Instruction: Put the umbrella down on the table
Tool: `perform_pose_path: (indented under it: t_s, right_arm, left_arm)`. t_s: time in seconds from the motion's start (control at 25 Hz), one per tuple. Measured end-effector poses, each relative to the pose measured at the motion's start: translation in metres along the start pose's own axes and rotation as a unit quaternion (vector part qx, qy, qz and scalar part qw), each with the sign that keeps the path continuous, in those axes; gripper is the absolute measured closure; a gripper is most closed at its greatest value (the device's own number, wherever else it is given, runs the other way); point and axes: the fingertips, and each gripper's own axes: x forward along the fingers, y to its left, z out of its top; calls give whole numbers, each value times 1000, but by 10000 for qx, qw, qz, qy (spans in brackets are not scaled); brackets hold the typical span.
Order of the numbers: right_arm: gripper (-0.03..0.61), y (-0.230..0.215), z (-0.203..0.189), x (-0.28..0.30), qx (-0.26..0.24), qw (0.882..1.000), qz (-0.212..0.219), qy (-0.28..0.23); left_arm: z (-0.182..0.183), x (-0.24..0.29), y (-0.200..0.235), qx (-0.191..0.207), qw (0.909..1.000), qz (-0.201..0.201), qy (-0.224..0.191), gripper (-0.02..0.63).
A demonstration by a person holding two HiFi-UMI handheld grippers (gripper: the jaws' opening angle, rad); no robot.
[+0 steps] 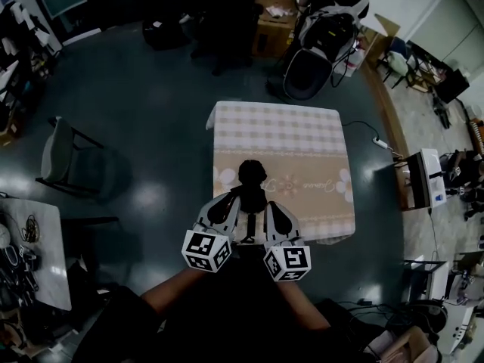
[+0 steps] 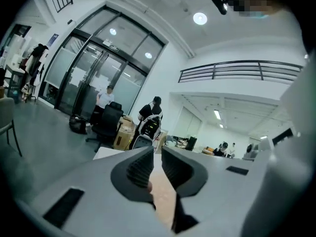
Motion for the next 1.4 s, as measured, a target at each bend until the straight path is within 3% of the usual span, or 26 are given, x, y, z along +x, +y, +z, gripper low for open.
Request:
perform_pose_path:
  t_s: [0.12, 0.36, 0.8, 1.4]
  right_arm:
    - [561, 21, 11, -12, -254, 9995, -27, -163]
    - [561, 51, 12, -31, -662, 9973, -202, -252]
    - [561, 98, -3, -29, -985, 9949, 92, -201]
    - [561, 109, -12, -28, -1059, 9940, 258, -1]
  left_arm:
    - [9, -17, -18, 324, 9990, -293, -123, 591]
    - [6, -45, -42, 636, 9952, -703, -257, 597]
    - [-3, -82, -20, 709, 9961, -399, -343, 597]
    - [-2, -92, -16, 593, 9972, -224, -404, 597]
